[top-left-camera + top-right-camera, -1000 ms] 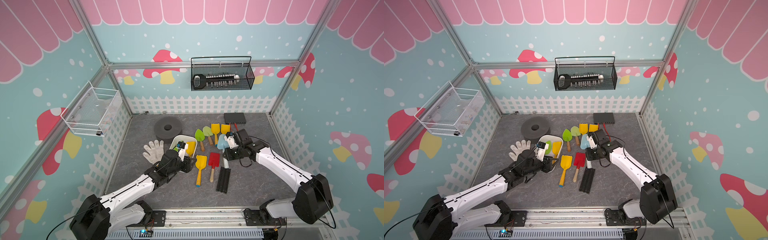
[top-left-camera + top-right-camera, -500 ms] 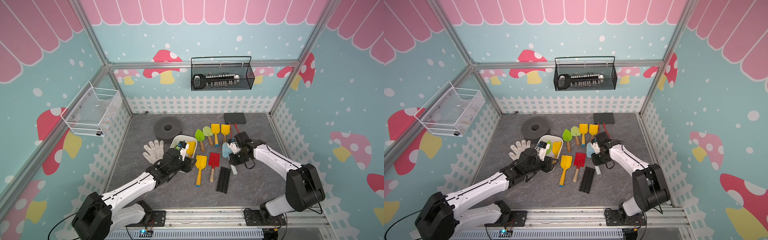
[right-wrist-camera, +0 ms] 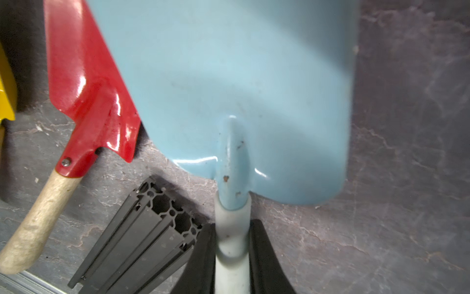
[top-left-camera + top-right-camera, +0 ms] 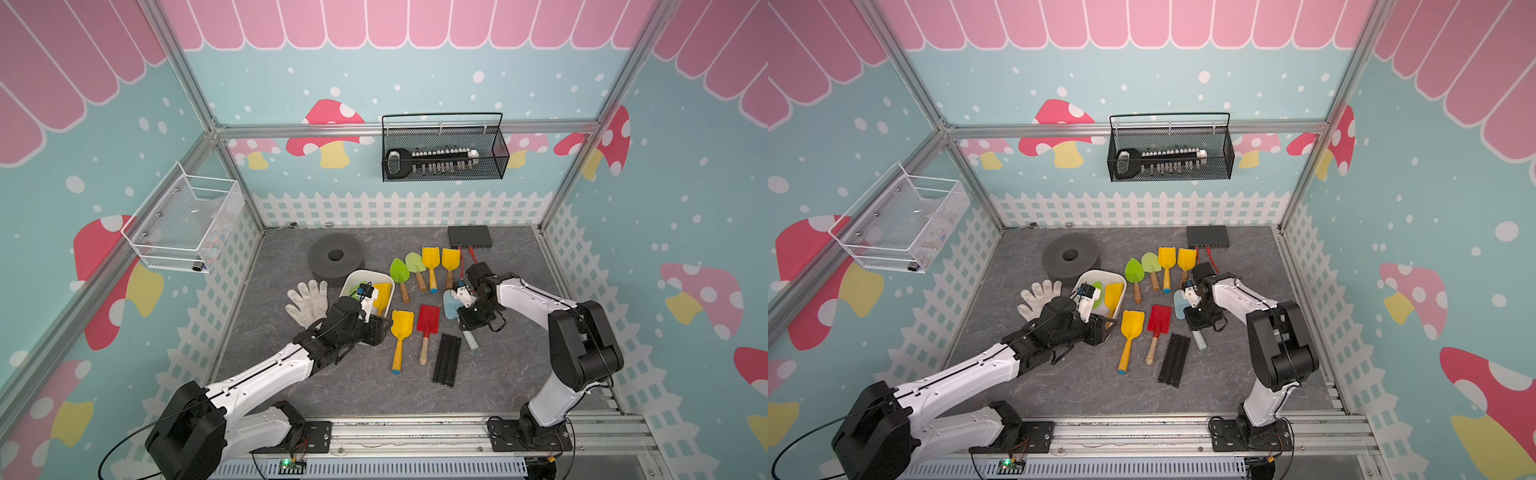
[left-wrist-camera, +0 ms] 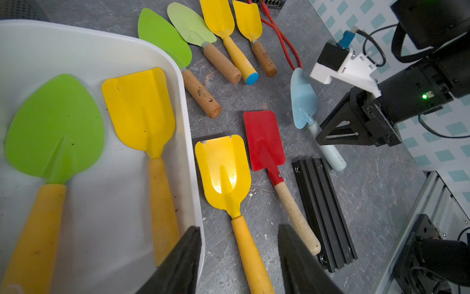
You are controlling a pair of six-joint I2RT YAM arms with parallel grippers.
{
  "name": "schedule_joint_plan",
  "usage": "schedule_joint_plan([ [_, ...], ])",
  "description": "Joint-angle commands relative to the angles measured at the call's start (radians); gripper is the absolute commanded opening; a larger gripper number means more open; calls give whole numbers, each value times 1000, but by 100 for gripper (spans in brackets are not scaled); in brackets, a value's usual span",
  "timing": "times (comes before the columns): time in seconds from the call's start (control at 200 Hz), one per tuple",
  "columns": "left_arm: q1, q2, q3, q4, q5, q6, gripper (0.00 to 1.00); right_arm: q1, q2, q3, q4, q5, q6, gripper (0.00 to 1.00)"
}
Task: Take the shovel out of the storage box
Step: Place the shovel at the center of the board.
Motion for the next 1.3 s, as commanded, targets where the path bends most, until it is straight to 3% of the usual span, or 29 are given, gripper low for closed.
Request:
schedule_joint_plan([
  [0.0, 7, 10, 26, -9, 5, 0, 53, -8, 32, 32, -12, -29, -14, 8],
  [0.34, 8, 7, 24, -10, 6, -6, 53, -36, 74, 46, 3, -62, 42, 8],
  [0.545, 8, 5, 23, -9, 8, -7, 53, -38, 84, 44, 19, -90, 56, 22],
  [0.76, 8, 2, 21, -7, 6, -7, 53, -38, 69, 40, 21, -83, 56, 26],
  [0.941, 10, -3, 19, -11, 3, -8, 53, -38, 32, 30, 26, -70, 66, 45],
  [1.296, 13, -29, 8, -10, -30, -1, 55, -38, -185, 9, 35, -41, 99, 52],
])
